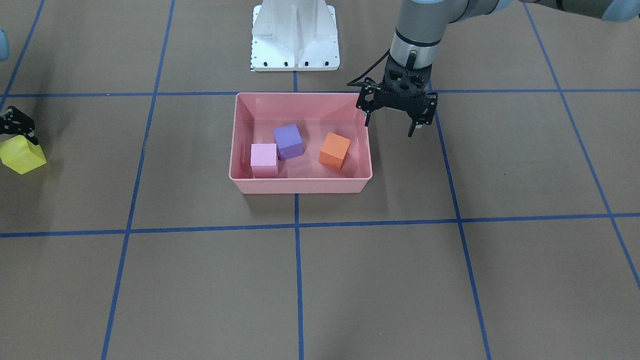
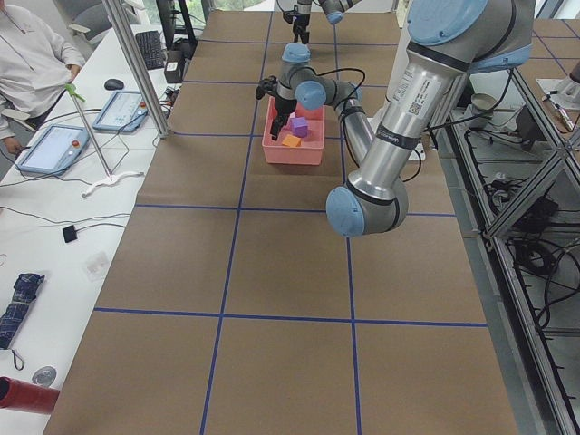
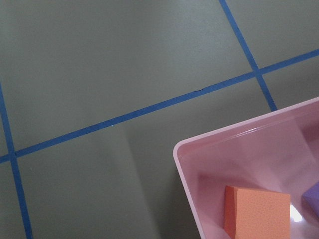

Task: Place blocks into pink bin with both arms
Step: 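Withdraw the left arm while the right gripper grasps the yellow cube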

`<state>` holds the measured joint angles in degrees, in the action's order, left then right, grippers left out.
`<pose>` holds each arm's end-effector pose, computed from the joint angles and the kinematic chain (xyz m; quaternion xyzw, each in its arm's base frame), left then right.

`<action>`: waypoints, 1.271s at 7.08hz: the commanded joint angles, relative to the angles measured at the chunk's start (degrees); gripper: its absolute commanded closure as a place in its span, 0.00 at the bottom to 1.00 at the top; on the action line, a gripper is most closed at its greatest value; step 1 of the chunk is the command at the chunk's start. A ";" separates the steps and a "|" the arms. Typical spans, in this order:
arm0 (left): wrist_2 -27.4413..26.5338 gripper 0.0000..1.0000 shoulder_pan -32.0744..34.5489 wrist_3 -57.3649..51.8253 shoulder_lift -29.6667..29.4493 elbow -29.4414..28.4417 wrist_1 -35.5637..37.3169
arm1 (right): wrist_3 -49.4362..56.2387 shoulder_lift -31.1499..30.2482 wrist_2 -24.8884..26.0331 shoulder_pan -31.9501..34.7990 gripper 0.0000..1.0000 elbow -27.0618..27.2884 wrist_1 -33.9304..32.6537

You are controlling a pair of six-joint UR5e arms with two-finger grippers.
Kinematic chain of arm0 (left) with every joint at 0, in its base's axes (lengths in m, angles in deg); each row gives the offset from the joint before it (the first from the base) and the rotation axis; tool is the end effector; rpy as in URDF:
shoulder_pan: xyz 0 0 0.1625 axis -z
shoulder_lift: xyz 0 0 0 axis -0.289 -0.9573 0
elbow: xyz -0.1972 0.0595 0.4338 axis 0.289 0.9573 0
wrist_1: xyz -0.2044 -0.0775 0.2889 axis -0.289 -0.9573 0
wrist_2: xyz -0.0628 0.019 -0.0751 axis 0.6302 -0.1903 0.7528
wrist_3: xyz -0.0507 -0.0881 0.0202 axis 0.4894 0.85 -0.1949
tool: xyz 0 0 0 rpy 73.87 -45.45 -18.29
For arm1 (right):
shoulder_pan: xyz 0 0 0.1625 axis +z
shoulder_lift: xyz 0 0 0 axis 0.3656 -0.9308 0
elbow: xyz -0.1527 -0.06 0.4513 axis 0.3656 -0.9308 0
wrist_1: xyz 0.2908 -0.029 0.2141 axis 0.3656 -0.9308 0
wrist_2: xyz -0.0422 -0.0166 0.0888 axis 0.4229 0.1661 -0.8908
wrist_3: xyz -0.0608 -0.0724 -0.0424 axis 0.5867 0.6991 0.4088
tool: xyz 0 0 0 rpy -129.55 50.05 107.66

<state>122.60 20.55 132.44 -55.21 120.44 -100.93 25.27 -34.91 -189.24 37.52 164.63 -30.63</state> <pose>0.3925 -0.4326 0.2977 0.1687 0.3839 0.1069 0.9015 -0.1108 -0.3273 0.6994 0.1455 -0.3852 -0.1854 0.8922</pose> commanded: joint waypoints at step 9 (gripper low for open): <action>14.06 0.00 28.52 -37.46 14.59 -4.04 0.00 | -20.19 17.90 1.35 -2.19 1.00 5.78 -13.39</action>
<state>135.60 42.92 103.74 -43.48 118.34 -100.77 8.78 -20.17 -187.68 35.48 167.42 -38.90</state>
